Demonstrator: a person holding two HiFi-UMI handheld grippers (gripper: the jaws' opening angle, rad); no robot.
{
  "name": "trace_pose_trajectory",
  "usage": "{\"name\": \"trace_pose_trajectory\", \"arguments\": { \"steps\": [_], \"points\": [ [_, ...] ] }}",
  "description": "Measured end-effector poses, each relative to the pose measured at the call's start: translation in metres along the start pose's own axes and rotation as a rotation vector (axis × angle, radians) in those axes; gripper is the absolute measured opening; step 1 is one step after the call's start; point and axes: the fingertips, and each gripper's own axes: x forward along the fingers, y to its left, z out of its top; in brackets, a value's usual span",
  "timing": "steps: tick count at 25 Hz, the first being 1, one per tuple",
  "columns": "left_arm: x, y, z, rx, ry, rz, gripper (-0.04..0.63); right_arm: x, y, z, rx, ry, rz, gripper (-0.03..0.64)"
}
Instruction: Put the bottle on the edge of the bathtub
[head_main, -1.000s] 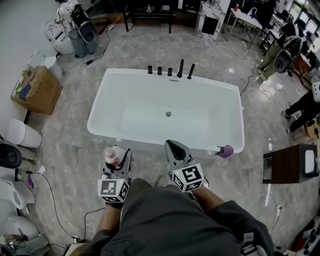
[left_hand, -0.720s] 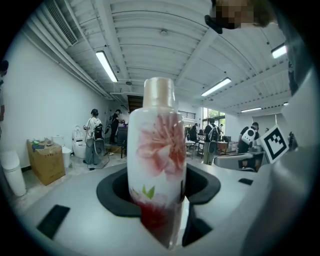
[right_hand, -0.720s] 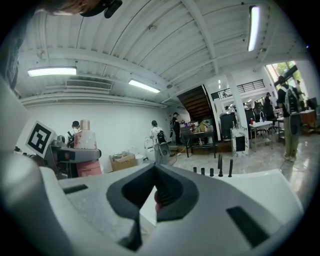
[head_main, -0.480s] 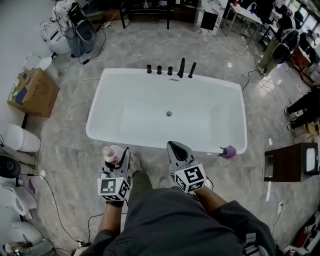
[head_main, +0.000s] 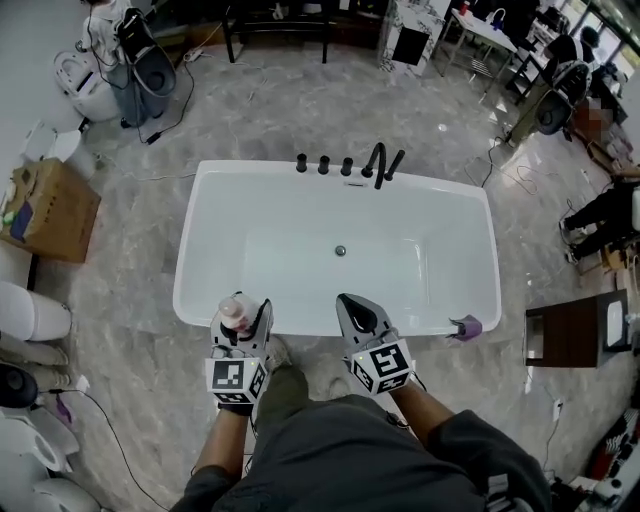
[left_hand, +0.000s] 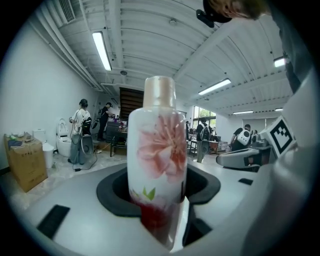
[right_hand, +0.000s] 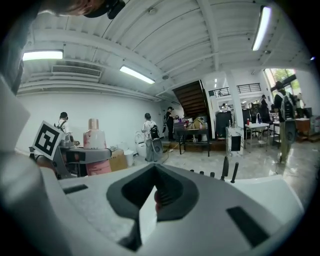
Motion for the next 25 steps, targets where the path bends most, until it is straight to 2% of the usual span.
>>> {"name": "trace_pose_trajectory", "arguments": {
  "steps": [6,11,17,25],
  "points": [
    [0.065,0.062,0.006,0.014,0.012,-0.055,0.228,0.083,-0.005,0.022,-0.005,-0.007,-0.059,0.0],
    [0.111,0.084,0.001,0.016,0.016,-0.079,0.228,0.12,-0.023,0.021,-0.021,-0.001,-0.084,0.0],
    [0.151,0.087,-0.006,0.04,0.007,-0.058,0.229,0.154,-0.041,0.015,-0.031,0.013,-0.02,0.0],
    [0.216,0.086,-0.043,0.073,0.007,-0.02,0.228,0.202,-0.082,-0.014,-0.047,0.022,0.062,0.0]
  ]
}}
